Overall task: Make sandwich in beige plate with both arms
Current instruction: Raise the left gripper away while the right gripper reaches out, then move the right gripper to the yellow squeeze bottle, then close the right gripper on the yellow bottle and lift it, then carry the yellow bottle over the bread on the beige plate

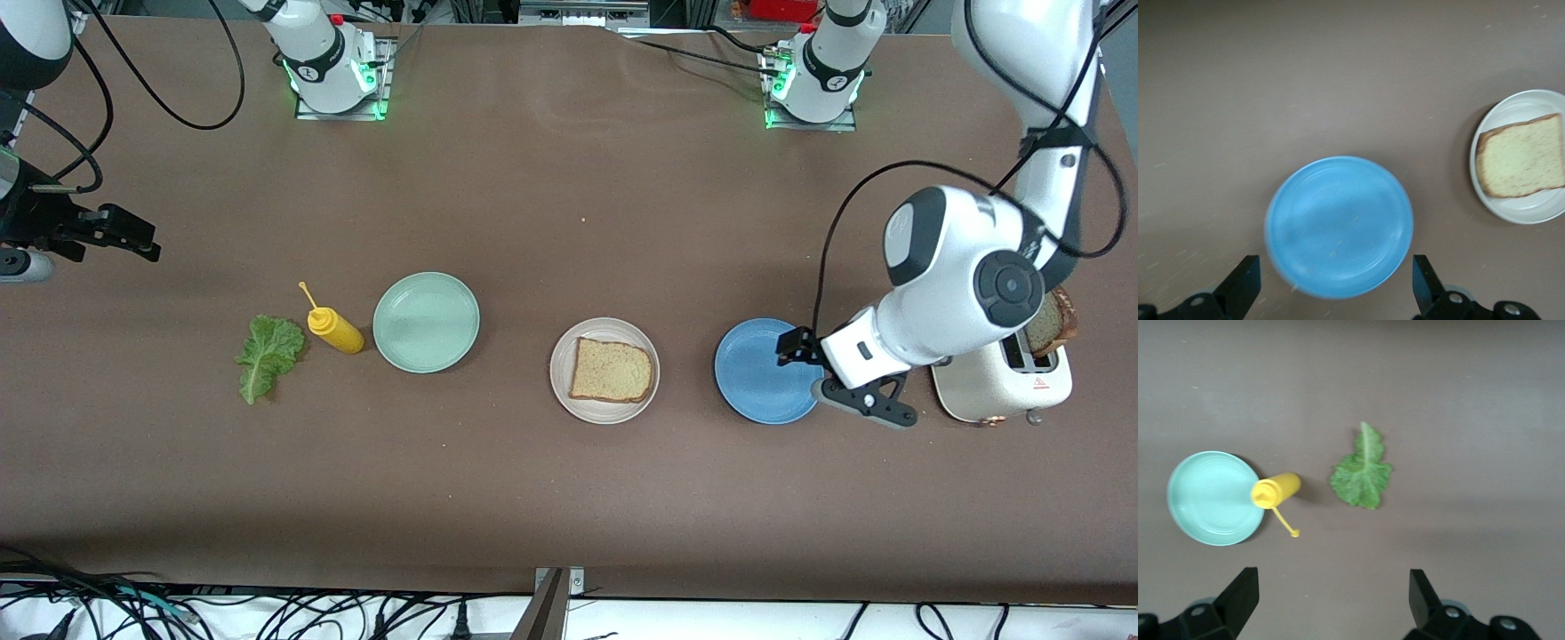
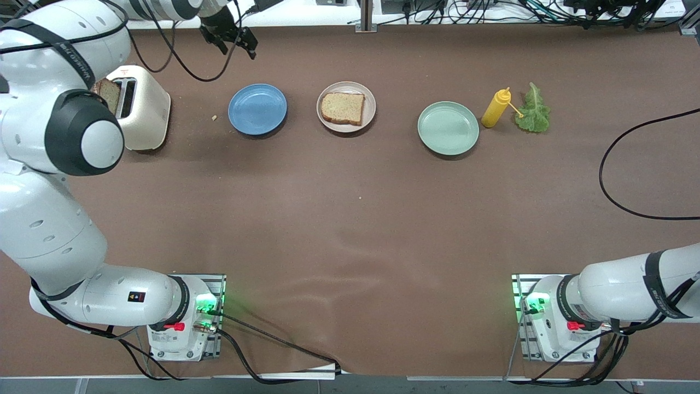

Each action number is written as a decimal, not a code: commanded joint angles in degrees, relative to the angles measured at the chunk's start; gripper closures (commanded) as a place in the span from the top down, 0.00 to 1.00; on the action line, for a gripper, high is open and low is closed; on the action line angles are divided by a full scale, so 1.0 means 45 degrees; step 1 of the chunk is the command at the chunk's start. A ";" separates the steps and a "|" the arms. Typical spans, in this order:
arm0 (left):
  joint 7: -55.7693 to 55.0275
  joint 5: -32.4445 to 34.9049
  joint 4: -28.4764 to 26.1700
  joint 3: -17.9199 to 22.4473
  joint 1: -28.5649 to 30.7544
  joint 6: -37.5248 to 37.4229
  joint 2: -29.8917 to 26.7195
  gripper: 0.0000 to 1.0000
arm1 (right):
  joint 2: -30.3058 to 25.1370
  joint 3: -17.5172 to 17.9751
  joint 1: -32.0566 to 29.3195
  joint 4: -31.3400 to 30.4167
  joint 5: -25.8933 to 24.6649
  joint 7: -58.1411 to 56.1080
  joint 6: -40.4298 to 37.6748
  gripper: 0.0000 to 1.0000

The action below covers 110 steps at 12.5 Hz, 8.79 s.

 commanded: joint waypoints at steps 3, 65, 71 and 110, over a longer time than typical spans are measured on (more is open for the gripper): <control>-0.0938 0.1920 -0.0201 0.0072 -0.0069 -0.2396 -0.2481 1.00 | 0.0120 -0.0016 -0.0023 0.0072 0.1858 -0.2176 -0.0080 1.00; -0.0977 0.0007 -0.1842 -0.0084 0.1727 -0.4197 -0.6198 1.00 | 0.9046 -0.0642 -0.1742 -0.1725 1.4696 -3.1030 -0.0510 0.95; -0.0977 0.0007 -0.1842 -0.0084 0.1727 -0.4197 -0.6198 1.00 | 0.9046 -0.0642 -0.1606 -0.1706 1.4716 -3.0619 -0.0491 0.27; -0.0997 0.0007 -0.1842 -0.0084 0.1727 -0.4197 -0.6159 1.00 | 0.7795 -0.0817 0.9581 0.4193 -0.2561 -0.6541 0.2382 0.02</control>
